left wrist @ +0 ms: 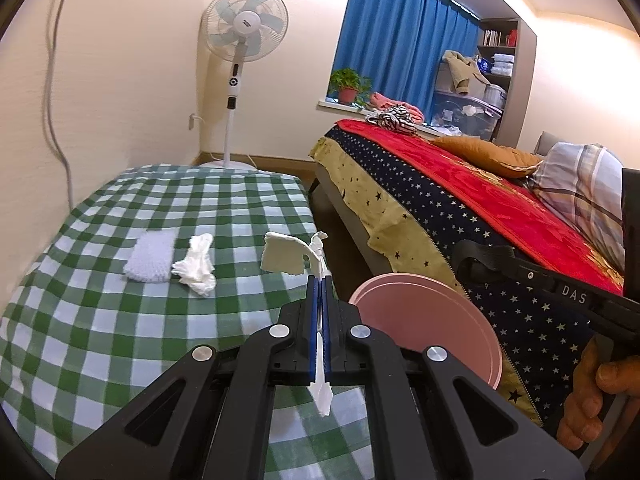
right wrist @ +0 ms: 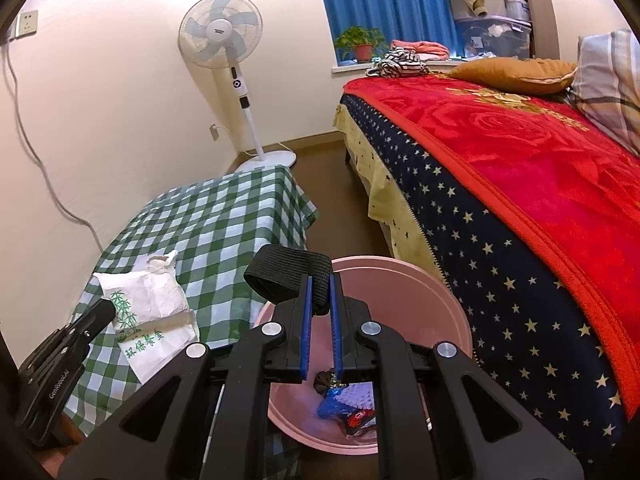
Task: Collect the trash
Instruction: 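Carry the black strap in the right gripper and paper bag in the left gripper to the pink bin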
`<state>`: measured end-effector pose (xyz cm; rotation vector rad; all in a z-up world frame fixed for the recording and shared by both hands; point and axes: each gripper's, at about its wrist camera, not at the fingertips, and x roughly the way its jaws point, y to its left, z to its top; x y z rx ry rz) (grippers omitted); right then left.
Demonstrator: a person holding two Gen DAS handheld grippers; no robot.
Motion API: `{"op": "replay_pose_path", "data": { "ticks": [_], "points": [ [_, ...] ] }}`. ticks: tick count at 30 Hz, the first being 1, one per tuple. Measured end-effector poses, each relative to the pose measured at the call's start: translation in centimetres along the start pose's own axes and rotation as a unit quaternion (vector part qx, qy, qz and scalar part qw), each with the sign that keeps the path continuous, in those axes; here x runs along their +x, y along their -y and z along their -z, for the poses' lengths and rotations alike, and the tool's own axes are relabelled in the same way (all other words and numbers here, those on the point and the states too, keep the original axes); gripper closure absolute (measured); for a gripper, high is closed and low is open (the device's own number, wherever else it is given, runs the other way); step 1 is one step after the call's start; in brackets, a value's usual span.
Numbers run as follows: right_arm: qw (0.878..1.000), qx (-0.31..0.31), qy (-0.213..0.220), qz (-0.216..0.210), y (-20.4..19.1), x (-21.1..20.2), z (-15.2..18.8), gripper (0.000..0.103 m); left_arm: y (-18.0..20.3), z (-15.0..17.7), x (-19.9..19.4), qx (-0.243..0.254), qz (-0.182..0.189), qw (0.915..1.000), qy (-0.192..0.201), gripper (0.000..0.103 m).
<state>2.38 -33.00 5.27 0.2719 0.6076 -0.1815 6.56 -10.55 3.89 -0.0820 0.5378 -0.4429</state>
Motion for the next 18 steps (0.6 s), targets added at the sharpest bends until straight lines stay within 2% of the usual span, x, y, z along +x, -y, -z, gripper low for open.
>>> {"op": "replay_pose_path", "data": {
  "ticks": [18],
  "points": [
    [0.999,0.03,-0.007,0.037,2.7,1.4,-0.3,0.094,4.6,-0.1,3.7,0.009,0.05,0.9987,-0.003,0.101]
  ]
}}
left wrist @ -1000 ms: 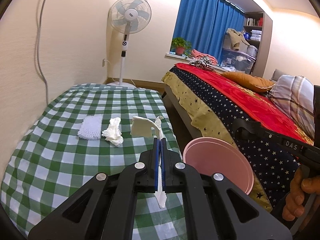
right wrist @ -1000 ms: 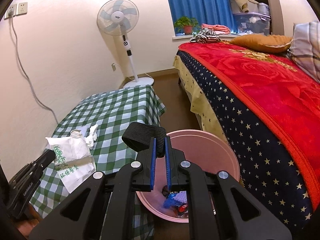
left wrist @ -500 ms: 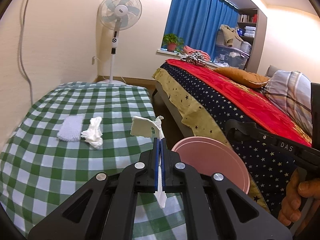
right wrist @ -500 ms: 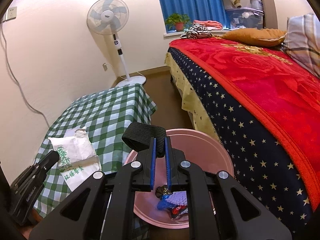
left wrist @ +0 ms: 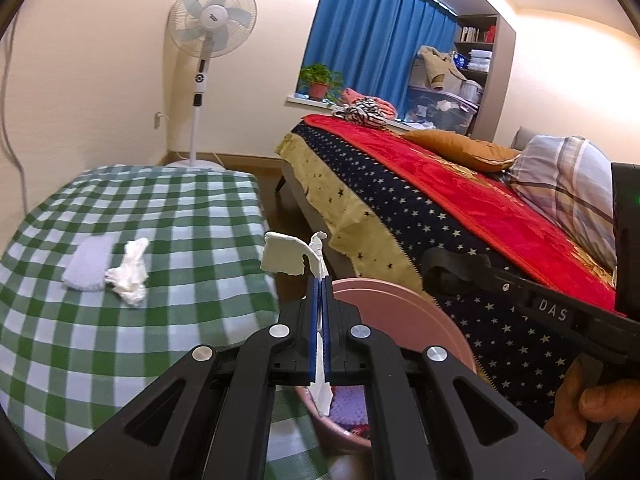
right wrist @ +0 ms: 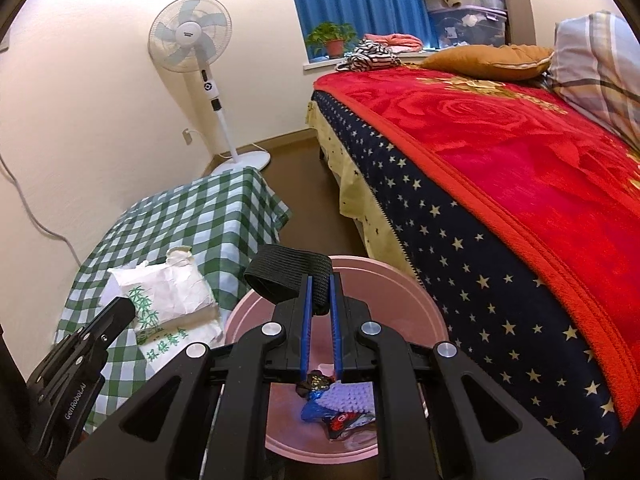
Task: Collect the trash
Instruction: 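Carry the black strap in the right gripper and paper bag in the left gripper to the pink bin, then open both grippers over the pink bin to drop the strap and paper bag, then move both grippers back to the bed toward the white tissue and foam net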
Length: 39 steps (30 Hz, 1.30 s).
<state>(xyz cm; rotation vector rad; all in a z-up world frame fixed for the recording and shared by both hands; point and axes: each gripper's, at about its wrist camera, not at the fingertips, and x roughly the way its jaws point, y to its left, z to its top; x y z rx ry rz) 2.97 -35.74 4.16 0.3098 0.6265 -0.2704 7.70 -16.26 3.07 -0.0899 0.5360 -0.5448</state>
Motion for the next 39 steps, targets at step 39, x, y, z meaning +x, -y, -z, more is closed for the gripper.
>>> {"op": "replay_pose_path", "data": {
  "ticks": [39],
  "points": [
    [1.0,-0.004,0.009,0.001,-0.9,-1.1,0.7,0.067,-4.2,0.6,-0.2,-0.04,-0.025,0.9986,-0.022,0.079]
  ]
}}
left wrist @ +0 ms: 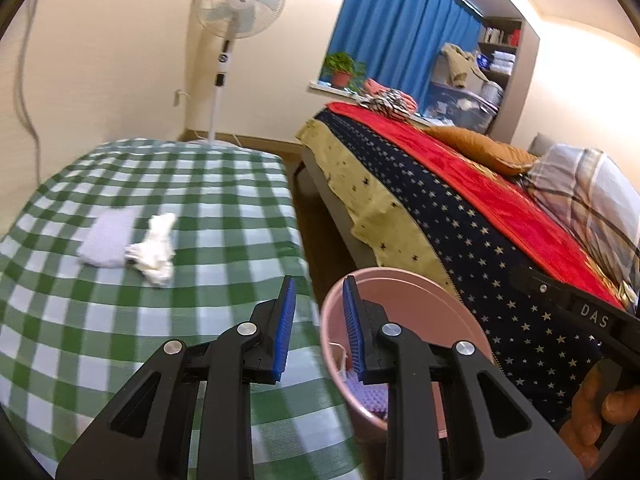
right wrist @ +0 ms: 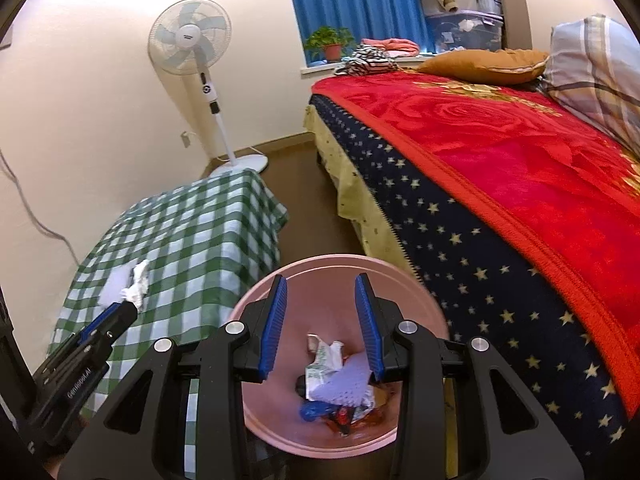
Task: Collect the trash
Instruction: 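Move both grippers back to the bed toward the white tissue and foam net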
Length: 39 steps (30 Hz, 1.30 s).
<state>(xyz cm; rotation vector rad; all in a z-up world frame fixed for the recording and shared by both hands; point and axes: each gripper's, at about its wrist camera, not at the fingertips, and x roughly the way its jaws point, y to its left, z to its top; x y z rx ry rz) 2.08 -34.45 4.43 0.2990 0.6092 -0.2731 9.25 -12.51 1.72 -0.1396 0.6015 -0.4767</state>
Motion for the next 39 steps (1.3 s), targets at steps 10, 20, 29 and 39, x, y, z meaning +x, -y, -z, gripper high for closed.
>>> {"op": "replay_pose_path", "data": {
  "ticks": [10,20,29,39],
  "points": [
    [0.998,-0.028,-0.001,-0.05,-5.0,0.4,0.6,0.067,-5.5,-0.5,-2.5,-0.038,-0.044,0.998,0.023,0.079],
    [0.992,-0.044,-0.017,-0.119,-10.6,3.7,1.4,0.071,-10.1,-0.4,-3.2,-0.065,-0.091,0.9933,0.032,0.079],
    [0.985,-0.049,-0.038,-0.16,-15.6,7.9,2.6,0.08,-13.5,-0.3,-2.4,-0.097,-0.119,0.9879,0.026,0.079],
    [0.98,-0.052,-0.066,-0.181,-19.5,12.3,3.6,0.079,-16.3,-0.9,0.0,-0.109,-0.144,0.9834,0.021,0.079]
  ]
}}
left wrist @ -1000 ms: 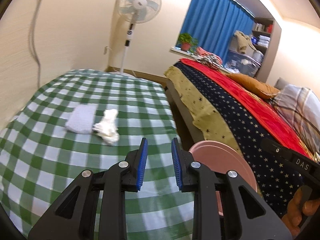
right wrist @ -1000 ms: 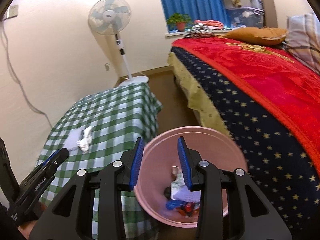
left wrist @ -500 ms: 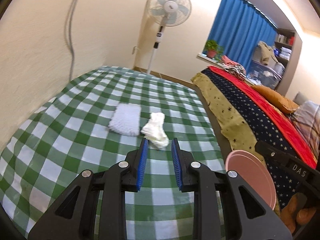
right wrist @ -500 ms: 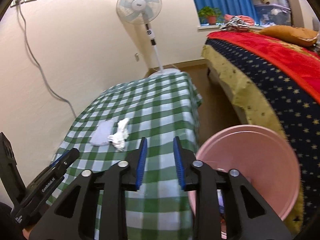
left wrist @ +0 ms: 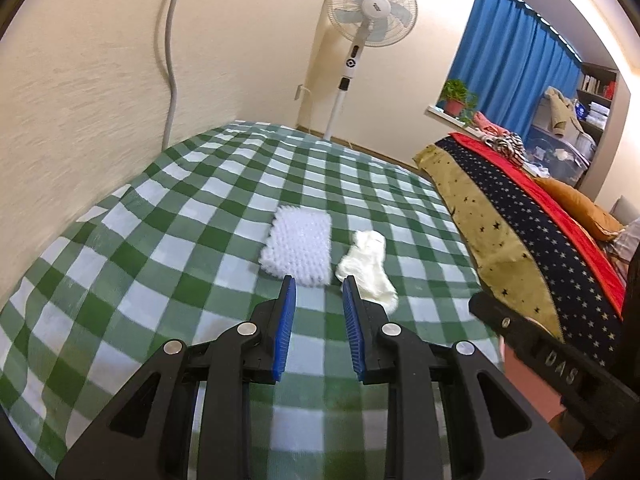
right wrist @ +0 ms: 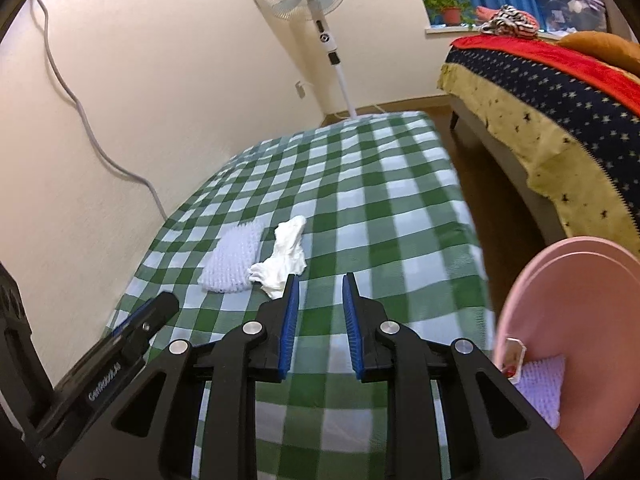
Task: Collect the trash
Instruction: 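Move both grippers back to the bed toward the white tissue and foam net, then grasp the white tissue with the right gripper while the left gripper grasps the white foam net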
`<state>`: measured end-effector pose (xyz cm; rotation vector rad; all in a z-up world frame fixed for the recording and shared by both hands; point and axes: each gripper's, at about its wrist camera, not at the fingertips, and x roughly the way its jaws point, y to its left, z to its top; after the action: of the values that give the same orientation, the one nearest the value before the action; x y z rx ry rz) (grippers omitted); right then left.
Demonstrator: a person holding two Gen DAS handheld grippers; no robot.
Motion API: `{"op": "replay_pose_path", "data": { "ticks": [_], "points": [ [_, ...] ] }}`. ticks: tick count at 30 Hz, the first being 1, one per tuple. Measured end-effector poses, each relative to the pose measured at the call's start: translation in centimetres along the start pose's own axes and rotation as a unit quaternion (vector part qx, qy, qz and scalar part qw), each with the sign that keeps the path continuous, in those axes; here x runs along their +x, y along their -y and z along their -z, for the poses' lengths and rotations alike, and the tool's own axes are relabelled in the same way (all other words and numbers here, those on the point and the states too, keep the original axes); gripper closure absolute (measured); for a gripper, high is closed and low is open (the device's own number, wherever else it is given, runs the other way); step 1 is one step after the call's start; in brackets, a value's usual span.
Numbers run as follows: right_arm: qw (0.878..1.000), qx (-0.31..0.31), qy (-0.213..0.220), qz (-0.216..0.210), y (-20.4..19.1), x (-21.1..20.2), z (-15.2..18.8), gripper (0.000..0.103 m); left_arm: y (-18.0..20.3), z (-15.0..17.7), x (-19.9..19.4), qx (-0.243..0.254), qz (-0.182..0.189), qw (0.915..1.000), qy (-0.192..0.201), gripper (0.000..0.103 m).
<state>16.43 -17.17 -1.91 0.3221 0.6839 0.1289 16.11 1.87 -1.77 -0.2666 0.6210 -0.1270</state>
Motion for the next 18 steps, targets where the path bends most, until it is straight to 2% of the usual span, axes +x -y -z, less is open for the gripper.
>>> {"op": "replay_pose_path", "data": {
  "ticks": [6,13,18],
  "points": [
    [1.0,-0.004,-0.017,-0.007,-0.8,2.9,0.0,0.079,-2.0,-1.0,1.9,-0.024,-0.018,0.9996,-0.001,0.079],
    [0.998,-0.001,-0.052,-0.025,-1.2,6.3,0.0,0.075,-2.5,-1.7,4.2,-0.034,-0.021,0.9991,-0.011,0.079],
    [0.997,-0.014,-0.067,-0.032,-1.9,7.4,-0.1,0.075,-3.2,-2.0,6.4,-0.05,-0.024,0.9975,-0.043,0.079]
  ]
}}
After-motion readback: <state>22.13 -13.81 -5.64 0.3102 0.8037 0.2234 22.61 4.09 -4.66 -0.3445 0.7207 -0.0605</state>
